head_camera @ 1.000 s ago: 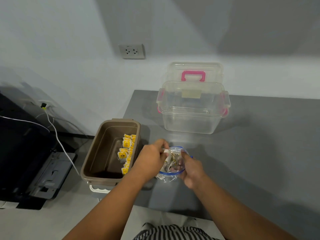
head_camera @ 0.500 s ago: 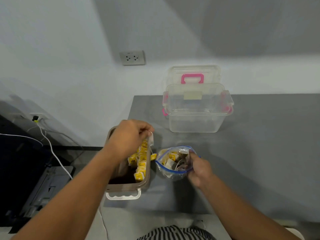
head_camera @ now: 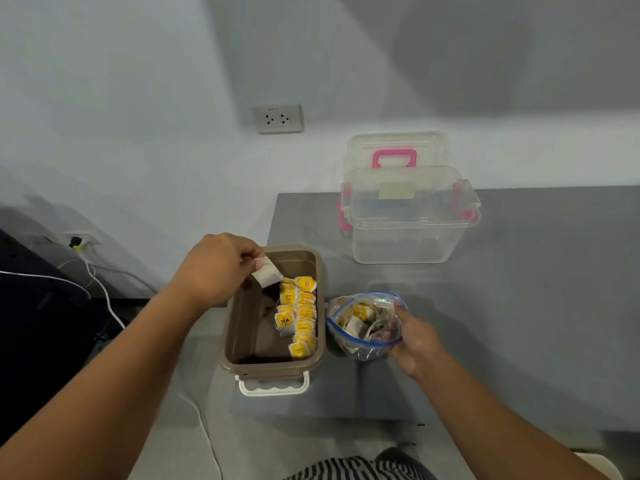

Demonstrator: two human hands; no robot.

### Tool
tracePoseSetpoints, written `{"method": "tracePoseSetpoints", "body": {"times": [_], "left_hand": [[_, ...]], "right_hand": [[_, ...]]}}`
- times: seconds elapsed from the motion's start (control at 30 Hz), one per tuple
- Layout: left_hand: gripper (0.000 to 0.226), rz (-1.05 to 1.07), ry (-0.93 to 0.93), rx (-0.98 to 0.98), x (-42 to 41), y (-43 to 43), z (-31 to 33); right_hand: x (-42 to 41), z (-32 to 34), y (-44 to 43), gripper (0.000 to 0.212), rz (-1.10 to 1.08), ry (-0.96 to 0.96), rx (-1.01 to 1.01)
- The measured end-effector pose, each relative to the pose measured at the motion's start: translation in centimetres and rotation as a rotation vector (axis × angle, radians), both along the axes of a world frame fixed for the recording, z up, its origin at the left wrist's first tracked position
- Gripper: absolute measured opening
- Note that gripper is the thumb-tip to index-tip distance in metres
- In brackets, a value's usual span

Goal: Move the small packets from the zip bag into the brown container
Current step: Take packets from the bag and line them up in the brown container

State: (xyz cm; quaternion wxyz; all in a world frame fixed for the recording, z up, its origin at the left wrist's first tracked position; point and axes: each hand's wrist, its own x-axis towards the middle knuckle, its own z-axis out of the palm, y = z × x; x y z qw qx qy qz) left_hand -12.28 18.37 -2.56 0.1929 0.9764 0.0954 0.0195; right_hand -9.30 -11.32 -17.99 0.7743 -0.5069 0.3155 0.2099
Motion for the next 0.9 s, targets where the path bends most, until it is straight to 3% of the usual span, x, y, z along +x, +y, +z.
{"method": "tracePoseSetpoints", "body": {"times": [0.23,0.57,0.9], "left_hand": [[0.008,-0.025,0.05,0.026,-0.8,1.3,-0.4],[0.006,-0.176,0.342,0.274,-0.1,0.0,-3.3],[0.006,-0.276,0.423,0.363,1.8,-2.5,-7.6]], "right_hand": [[-0.3,-0.3,0.5,0.026,-0.009,0.002,-0.013],[-0.6,-0.6,0.9,0.026,-0.021,-0.008,0.005],[-0.8,-0.9,1.0,0.018,-0.057,0.003,0.017]]}}
